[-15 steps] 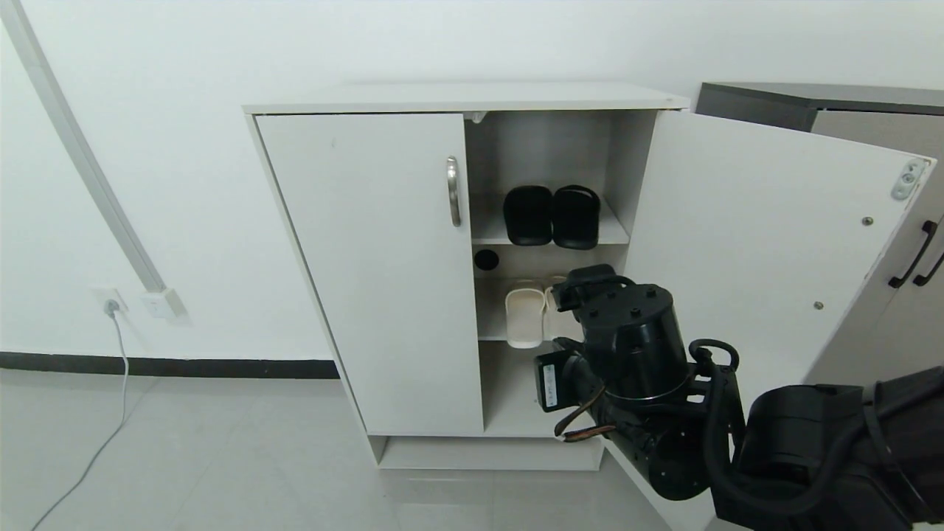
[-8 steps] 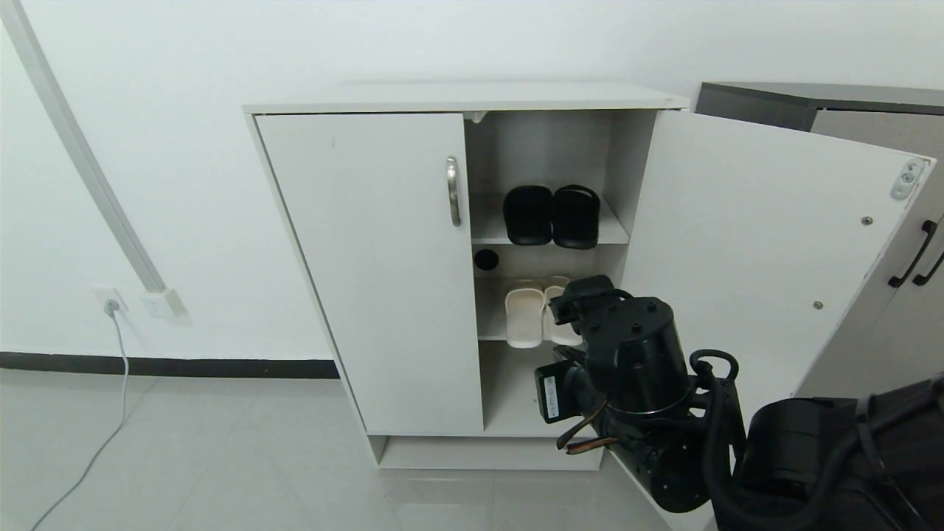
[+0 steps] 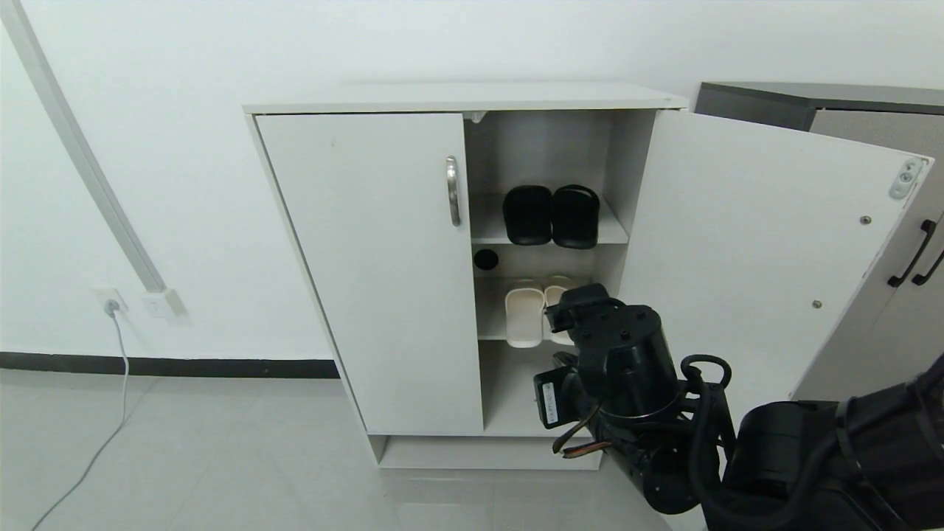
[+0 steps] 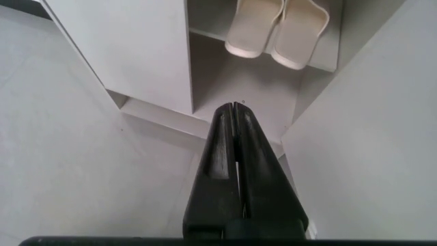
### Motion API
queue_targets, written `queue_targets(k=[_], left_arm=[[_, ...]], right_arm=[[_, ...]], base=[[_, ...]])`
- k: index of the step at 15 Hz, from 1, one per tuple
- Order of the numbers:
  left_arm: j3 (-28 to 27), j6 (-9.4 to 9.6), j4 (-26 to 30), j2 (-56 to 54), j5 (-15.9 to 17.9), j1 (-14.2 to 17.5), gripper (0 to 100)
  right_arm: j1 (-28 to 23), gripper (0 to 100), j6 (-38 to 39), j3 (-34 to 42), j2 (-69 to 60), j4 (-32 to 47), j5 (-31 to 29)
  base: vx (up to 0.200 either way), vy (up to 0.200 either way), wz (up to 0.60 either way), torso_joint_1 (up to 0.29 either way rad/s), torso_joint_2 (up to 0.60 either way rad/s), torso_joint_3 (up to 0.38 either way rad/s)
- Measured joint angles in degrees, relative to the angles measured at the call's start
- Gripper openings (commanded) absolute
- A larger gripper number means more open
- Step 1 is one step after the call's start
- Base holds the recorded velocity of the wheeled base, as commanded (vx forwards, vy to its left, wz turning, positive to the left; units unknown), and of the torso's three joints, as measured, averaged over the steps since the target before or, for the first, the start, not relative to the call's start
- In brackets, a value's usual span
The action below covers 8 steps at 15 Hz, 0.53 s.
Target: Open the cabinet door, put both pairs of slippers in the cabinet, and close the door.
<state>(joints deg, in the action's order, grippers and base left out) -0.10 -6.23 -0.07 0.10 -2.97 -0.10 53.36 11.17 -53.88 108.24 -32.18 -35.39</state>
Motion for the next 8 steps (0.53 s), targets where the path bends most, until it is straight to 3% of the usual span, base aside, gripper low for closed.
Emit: queue_targets(k=[3,8], left_arm=[[0.02,0.0,0.05,0.0,0.0,0.0,0],[-0.01,0.0,-0.02,0.0,0.0,-0.06,0]], right_arm=[[0.0,0,0.0,-0.16,0.41,-0.11,-0.05],[-0.13,0,0.0,-0.09,0.68,0.0,-0.05]], base=[[0.0,0.0,0.0,0.007,-0.19,-0.289],[0.0,0.0,0.0,0.068,-0.49,-0.361]])
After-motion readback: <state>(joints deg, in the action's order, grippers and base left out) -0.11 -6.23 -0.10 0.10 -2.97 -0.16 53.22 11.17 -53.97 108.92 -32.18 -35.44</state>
